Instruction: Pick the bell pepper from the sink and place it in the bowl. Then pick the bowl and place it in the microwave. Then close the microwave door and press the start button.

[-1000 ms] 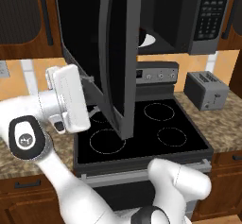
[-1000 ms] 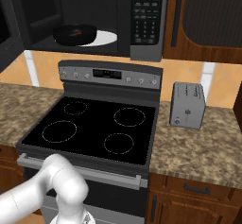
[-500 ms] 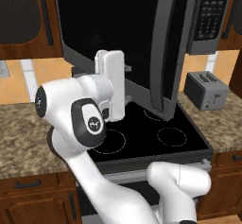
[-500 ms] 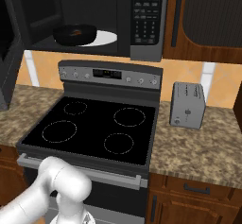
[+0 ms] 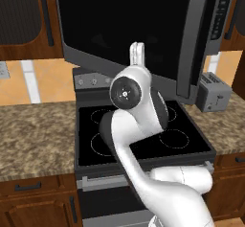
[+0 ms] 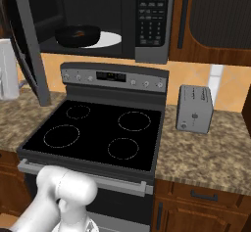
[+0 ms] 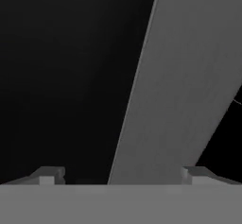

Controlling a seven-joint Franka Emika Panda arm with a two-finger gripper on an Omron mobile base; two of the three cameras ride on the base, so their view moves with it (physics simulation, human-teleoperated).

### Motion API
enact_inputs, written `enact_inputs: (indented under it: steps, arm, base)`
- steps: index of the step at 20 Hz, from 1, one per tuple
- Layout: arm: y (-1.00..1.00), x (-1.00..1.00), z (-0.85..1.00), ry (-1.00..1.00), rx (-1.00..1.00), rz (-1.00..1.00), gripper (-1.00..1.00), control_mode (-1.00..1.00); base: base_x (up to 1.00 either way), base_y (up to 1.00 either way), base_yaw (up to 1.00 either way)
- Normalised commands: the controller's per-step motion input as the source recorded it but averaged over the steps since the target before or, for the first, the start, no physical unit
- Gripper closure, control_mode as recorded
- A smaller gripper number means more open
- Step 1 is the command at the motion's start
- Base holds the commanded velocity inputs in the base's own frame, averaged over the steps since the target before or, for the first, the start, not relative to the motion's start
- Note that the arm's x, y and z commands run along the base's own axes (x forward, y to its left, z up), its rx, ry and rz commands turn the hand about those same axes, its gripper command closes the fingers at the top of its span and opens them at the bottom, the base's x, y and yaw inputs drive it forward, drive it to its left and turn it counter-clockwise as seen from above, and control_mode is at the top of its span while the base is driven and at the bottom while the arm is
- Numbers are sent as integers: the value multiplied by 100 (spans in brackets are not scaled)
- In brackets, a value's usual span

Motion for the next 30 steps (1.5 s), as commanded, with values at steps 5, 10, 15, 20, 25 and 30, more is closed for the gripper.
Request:
enact_inputs:
  steps: [5, 10, 15, 20, 25, 30]
  arm:
    - [-5, 98, 6, 0, 8, 45, -100, -100]
    - [-2, 100, 25, 0, 3, 33, -100, -100]
    - [-1, 100, 33, 5, 0, 19, -100, -100]
    - [0, 89, 15, 7, 0, 17, -100, -100]
    - [0, 64, 0, 3, 0, 11, -100, -100]
    - [0, 54, -9, 2, 0, 8, -100, -100]
  base:
    - [0, 0, 0]
    - [0, 0, 0]
    - [0, 0, 0]
    - [0, 0, 0]
    - [0, 0, 0]
    - [0, 0, 0]
